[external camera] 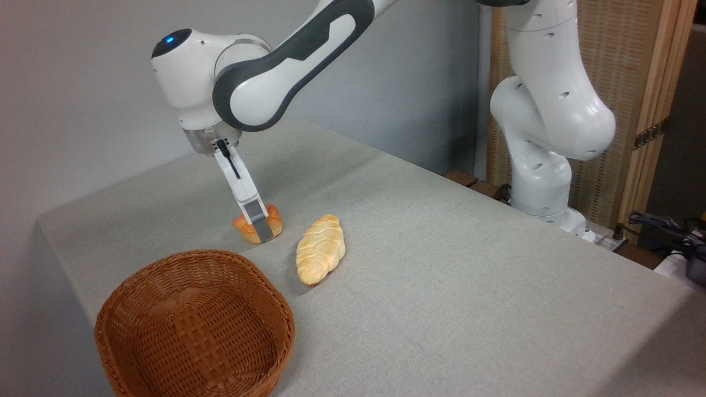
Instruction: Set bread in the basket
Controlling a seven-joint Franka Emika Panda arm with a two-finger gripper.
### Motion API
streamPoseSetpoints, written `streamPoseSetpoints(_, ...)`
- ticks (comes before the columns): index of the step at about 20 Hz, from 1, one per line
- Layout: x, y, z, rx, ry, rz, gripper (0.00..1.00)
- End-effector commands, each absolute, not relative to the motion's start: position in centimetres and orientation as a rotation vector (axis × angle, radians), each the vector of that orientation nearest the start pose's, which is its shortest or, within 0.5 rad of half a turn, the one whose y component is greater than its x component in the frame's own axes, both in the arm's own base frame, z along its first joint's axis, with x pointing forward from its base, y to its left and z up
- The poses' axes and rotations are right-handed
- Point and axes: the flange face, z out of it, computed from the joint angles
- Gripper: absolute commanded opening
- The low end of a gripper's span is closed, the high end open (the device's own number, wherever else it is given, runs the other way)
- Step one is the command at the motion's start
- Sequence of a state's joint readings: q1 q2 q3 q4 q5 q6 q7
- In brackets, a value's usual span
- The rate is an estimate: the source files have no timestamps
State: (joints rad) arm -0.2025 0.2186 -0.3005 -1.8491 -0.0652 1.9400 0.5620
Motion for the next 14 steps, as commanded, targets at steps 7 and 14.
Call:
streamPoseSetpoints(7, 53.2, -27.1, 41.4, -2.834, 1.567, 0.164, 0.36)
streamPoseSetpoints(14, 54.0, -24.1, 44.3, -2.863, 1.482, 0.112, 0.39)
